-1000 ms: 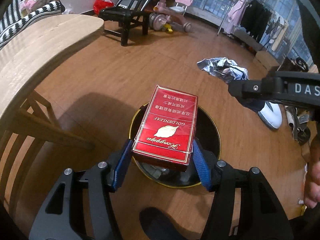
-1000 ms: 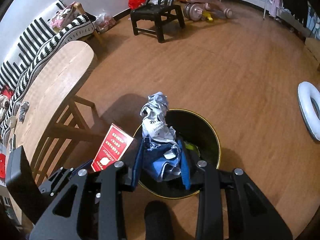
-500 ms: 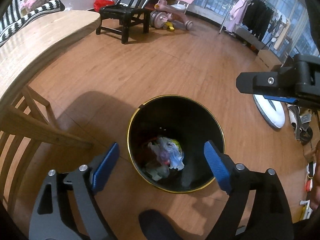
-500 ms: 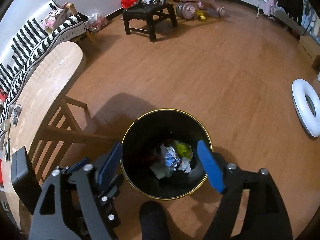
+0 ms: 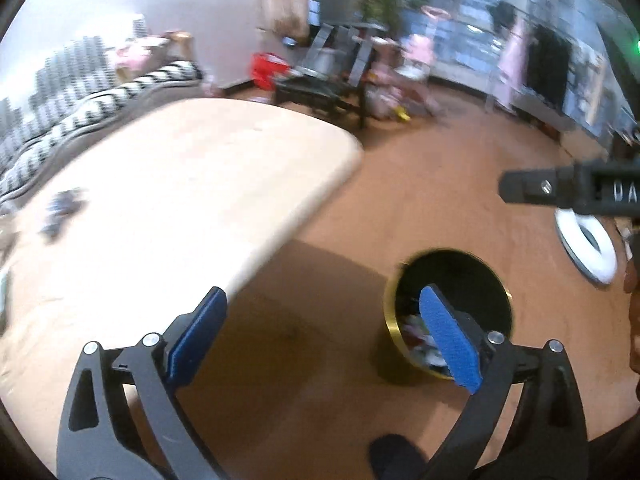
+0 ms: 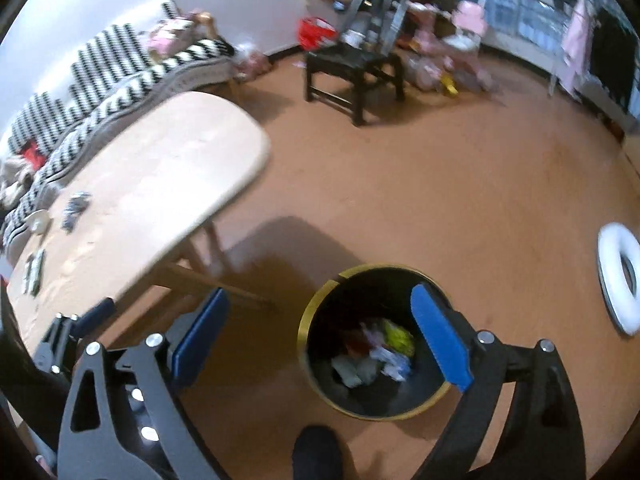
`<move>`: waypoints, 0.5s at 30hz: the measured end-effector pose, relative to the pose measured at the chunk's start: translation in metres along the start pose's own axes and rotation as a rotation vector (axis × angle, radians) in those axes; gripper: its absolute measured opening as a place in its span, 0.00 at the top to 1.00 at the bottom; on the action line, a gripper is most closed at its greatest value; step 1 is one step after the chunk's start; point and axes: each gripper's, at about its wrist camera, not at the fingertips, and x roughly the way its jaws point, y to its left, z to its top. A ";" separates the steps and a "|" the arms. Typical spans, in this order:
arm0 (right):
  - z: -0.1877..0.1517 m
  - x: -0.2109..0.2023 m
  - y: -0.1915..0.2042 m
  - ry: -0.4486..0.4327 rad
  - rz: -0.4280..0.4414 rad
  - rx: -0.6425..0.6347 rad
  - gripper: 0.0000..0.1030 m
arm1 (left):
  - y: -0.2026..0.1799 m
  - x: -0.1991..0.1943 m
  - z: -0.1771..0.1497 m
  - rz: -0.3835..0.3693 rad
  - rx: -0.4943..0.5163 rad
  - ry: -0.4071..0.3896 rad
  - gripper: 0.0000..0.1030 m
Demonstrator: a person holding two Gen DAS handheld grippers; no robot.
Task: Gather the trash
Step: 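Move both tools back over the table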
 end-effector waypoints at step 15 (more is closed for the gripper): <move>-0.011 -0.006 0.247 -0.072 0.216 -0.376 0.08 | 0.260 -0.133 -0.066 0.368 -0.374 0.010 0.07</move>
